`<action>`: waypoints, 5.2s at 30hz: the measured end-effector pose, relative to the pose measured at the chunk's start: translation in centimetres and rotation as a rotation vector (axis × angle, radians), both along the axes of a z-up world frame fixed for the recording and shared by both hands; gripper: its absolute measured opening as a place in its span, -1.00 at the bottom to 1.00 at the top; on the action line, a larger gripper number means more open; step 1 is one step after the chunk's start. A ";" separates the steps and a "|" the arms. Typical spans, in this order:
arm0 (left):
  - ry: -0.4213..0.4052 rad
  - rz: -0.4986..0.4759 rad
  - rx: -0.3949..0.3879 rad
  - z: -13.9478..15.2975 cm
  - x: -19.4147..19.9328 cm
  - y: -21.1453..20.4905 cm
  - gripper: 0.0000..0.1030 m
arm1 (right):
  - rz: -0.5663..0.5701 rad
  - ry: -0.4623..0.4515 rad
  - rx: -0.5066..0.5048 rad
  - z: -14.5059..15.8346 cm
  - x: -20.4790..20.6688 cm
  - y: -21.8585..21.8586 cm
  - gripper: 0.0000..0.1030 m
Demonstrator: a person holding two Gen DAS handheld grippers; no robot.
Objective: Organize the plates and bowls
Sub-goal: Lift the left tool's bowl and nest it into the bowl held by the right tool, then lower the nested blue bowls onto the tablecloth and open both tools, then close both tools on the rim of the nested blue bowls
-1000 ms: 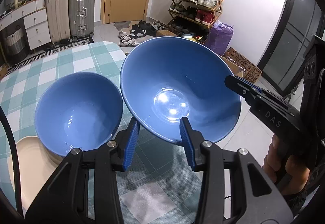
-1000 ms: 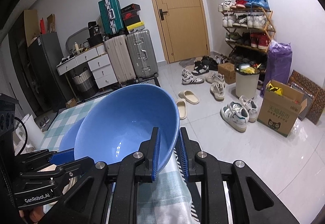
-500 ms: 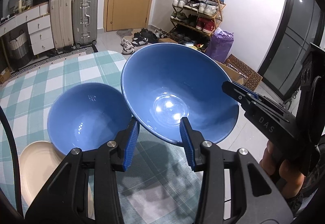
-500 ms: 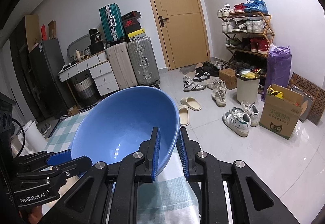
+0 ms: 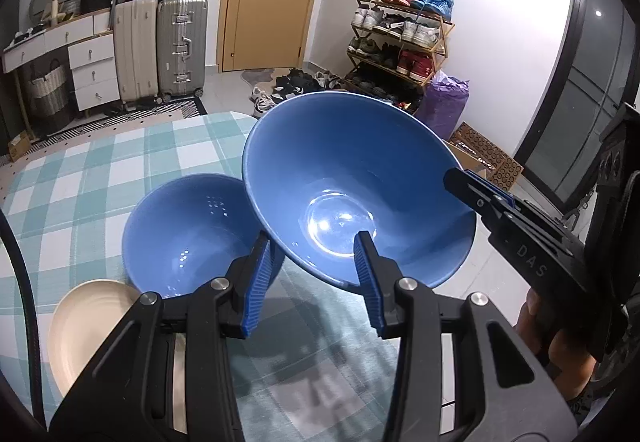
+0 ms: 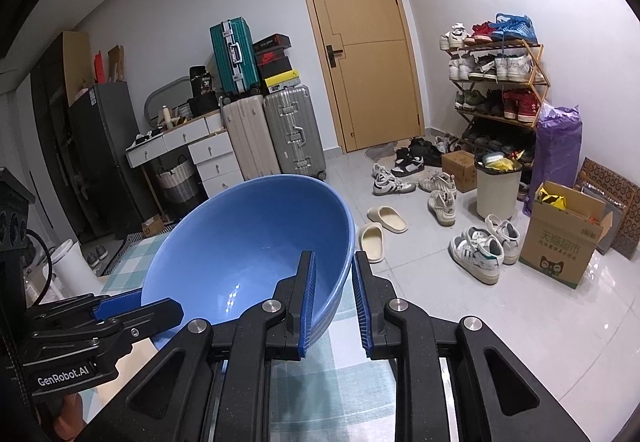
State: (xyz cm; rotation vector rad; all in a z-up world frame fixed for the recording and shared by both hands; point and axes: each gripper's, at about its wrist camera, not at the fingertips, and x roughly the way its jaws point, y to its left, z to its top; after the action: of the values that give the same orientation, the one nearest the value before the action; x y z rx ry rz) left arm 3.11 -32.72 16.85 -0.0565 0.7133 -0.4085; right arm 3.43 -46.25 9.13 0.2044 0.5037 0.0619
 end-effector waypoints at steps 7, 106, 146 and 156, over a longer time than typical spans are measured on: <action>-0.005 0.029 -0.007 0.6 -0.2 1.4 -0.26 | 0.019 -0.011 -0.007 0.2 0.1 1.7 -0.61; 0.094 0.243 0.100 -12.4 11.4 13.3 -0.26 | 0.188 0.138 -0.107 -9.5 8.6 12.5 -0.54; 0.057 0.245 0.067 -10.9 11.3 16.7 0.98 | 0.188 0.138 0.006 -7.5 8.6 9.0 0.97; 0.108 0.272 0.010 -13.2 13.4 18.6 0.98 | 0.174 0.161 0.012 -9.8 10.0 8.9 0.97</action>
State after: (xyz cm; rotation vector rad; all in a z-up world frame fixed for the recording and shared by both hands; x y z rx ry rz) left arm 16.51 -14.14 3.62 -0.1652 0.8015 -0.1420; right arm 13.44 -37.37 -0.70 0.1778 0.6808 0.2199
